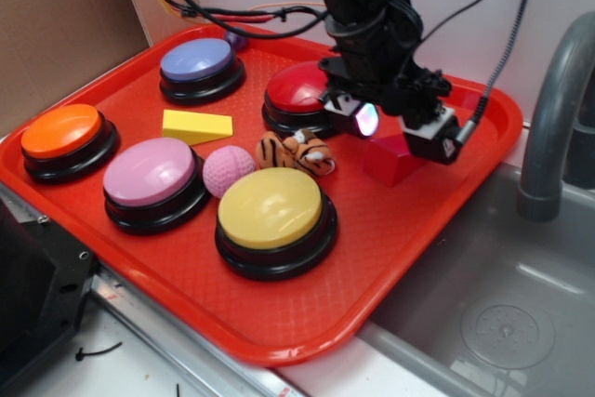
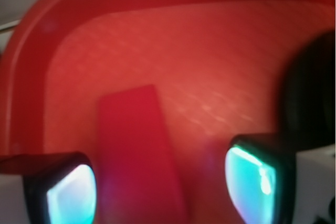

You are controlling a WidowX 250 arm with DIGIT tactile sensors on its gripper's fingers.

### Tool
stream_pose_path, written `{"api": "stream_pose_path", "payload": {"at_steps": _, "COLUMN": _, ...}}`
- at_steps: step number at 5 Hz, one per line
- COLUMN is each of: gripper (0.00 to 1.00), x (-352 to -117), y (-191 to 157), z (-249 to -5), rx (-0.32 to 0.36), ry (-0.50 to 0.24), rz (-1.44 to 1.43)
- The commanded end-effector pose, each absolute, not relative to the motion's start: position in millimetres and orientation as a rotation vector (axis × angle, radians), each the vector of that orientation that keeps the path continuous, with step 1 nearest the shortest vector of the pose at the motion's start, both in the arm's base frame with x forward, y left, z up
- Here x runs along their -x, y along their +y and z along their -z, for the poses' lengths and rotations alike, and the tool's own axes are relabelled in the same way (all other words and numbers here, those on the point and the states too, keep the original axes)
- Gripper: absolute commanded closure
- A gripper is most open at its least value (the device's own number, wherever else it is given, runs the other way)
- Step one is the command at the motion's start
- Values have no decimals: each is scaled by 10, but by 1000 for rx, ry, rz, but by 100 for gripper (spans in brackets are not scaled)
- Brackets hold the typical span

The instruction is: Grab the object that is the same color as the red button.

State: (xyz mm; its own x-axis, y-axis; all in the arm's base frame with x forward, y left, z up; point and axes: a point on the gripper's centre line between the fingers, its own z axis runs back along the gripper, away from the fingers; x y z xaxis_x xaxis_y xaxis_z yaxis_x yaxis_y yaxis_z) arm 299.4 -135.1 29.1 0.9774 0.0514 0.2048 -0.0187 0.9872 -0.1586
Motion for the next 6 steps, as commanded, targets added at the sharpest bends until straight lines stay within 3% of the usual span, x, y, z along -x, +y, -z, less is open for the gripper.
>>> {"api": "stream_pose_path", "payload": {"at_steps": 1, "gripper": 0, "x": -3054, "y": -1449, "z": -322, "rx": 179, "ry": -221, "rz": -26}}
{"api": "stream_pose_path", "payload": {"at_steps": 2, "gripper": 81, "x": -3048, "y": -1421, "z": -274, "rx": 162, "ry": -203, "rz": -47}}
{"api": "stream_pose_path", "payload": {"at_steps": 3, "gripper": 100, "x": -3043, "y": -1409, "z": -277, "rx": 122, "ry": -201, "rz": -66}}
{"api": "stream_pose_path", "payload": {"at_steps": 4, "gripper": 100, "x": -3032, "y": -1405, "z": -292, "rx": 109, "ry": -188, "rz": -62}}
{"api": "stream_pose_path", "payload": {"at_steps": 5, "gripper": 100, "x": -3065, "y": -1332, "z": -546, "rx": 85, "ry": -163, "rz": -64}}
{"api": "stream_pose_path", "payload": {"at_steps": 6, "gripper": 100, "x": -3070, "y": -1226, "z": -988, "rx": 83, "ry": -182, "rz": -68}}
